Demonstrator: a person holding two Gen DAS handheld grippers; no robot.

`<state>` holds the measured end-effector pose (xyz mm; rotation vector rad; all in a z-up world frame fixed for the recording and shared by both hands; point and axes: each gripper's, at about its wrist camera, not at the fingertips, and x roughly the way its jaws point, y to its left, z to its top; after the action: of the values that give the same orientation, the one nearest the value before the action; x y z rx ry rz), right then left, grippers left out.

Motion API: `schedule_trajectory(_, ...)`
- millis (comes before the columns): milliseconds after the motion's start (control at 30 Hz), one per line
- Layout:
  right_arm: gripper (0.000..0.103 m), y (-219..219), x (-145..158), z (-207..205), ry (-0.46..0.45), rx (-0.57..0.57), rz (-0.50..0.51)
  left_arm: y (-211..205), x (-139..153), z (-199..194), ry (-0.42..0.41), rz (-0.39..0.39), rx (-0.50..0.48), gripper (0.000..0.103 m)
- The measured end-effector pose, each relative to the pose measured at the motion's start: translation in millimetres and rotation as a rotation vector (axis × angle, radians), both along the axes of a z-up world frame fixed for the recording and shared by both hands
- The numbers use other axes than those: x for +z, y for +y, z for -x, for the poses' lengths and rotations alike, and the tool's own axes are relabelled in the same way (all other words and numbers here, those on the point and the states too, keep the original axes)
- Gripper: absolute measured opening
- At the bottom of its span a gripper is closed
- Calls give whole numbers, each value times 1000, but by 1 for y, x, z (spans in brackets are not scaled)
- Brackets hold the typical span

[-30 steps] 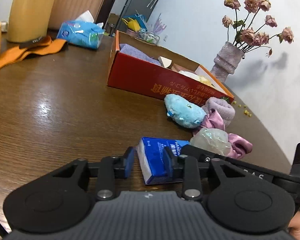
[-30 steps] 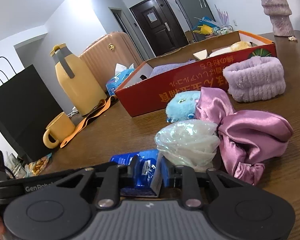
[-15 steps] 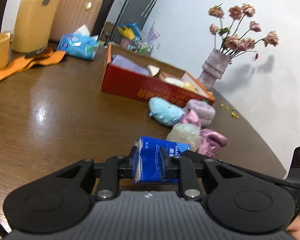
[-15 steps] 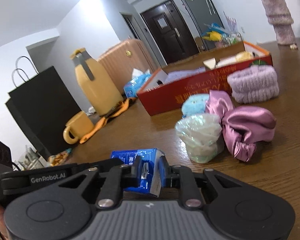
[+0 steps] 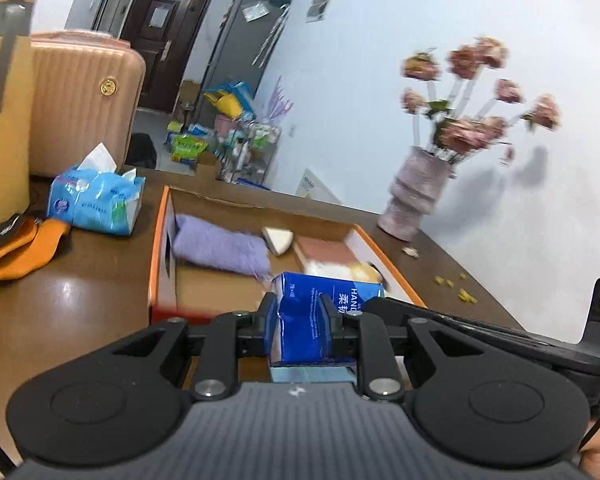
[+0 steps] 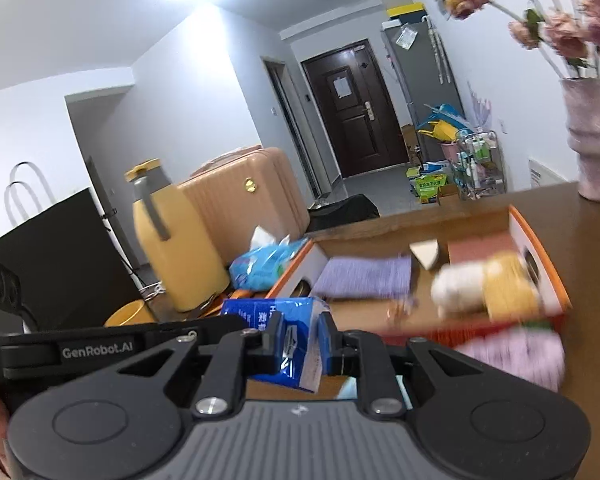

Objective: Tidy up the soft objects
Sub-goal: 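Carry the blue carton over the box and open both tools to release it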

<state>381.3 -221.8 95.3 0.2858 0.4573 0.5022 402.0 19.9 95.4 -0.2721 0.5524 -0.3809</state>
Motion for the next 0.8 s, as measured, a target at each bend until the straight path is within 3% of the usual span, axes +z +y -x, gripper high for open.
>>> schedule_trajectory(200, 17, 0, 1, -110, 80, -36, 42, -18, -3, -115, 86, -54, -20, 22)
schedule_trajectory(500, 17, -21, -25, -245, 253, -95, 179, -67, -53, -241, 264, -105, -47, 22)
schedule_trajectory(633, 14, -13, -52, -272, 366, -63, 275, -74, -79, -259, 349, -151, -25, 21)
schedule_trajectory(800, 14, -5, -55, -276, 380, -57, 299, -70, -80, -258, 364, -148, -1, 26)
